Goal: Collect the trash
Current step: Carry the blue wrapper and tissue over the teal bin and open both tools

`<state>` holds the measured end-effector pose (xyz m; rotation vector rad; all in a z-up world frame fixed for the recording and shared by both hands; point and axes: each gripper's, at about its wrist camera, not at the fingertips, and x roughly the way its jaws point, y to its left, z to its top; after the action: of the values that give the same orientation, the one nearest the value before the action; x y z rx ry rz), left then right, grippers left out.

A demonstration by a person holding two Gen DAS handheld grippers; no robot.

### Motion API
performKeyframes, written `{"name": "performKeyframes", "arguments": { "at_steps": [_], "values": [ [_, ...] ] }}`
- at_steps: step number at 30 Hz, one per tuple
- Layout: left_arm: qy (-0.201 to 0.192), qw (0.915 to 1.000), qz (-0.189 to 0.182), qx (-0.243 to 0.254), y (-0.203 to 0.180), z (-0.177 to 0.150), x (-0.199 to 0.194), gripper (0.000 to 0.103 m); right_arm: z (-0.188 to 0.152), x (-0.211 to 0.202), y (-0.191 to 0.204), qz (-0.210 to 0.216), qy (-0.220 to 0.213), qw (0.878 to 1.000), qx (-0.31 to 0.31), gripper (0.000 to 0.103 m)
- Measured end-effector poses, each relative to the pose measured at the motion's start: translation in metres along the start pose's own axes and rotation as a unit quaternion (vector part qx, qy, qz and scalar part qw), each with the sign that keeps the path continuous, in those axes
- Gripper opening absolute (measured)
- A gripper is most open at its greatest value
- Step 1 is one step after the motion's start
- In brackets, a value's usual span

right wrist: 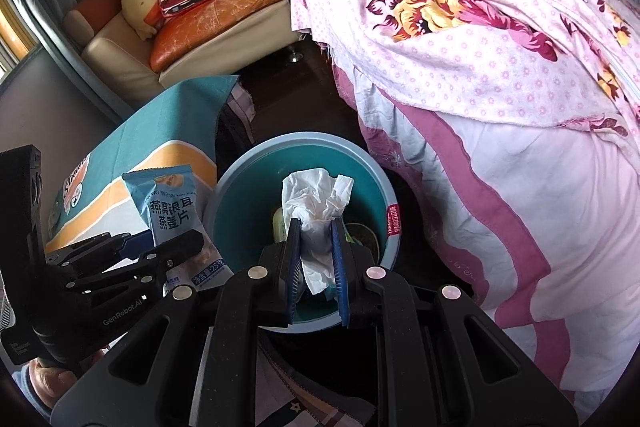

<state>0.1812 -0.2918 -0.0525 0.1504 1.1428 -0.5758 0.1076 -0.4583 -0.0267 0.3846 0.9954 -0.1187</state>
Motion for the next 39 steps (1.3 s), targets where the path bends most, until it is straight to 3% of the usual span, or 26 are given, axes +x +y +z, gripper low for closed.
{"name": "performKeyframes", "arguments": {
  "at_steps": [4, 9, 11, 18, 35, 37, 39],
  "values": [
    [0.001, 1.0, -0.004, 0.001, 0.001, 0.002, 0.007, 0.04, 0.004, 0.004, 0.0, -0.009, 0.004, 1.0, 0.0, 0.015],
    [-0.008, 0.9999, 0.006, -0.004, 0.006, 0.004, 0.007, 0.075, 0.008, 0.008, 0.004, -0.015, 0.007, 1.0, -0.002, 0.015],
    [-0.014, 0.9998, 0.013, -0.005, 0.009, 0.004, 0.005, 0.081, 0.009, 0.01, 0.006, -0.017, 0.008, 1.0, -0.004, 0.015],
    [-0.017, 0.9996, 0.021, -0.012, 0.022, 0.001, -0.002, 0.088, 0.011, 0.014, 0.017, -0.023, 0.013, 1.0, -0.012, 0.015],
    [-0.025, 0.998, 0.016, -0.055, 0.07, -0.021, -0.025, 0.091, 0.008, 0.03, 0.051, -0.038, 0.037, 0.998, -0.037, 0.017],
    [-0.025, 0.9979, 0.017, -0.058, 0.074, -0.024, -0.027, 0.091, 0.007, 0.033, 0.055, -0.043, 0.041, 0.997, -0.04, 0.019],
    [-0.026, 0.9977, 0.015, -0.061, 0.08, -0.026, -0.029, 0.091, 0.006, 0.034, 0.058, -0.047, 0.044, 0.997, -0.04, 0.028]
  ]
}}
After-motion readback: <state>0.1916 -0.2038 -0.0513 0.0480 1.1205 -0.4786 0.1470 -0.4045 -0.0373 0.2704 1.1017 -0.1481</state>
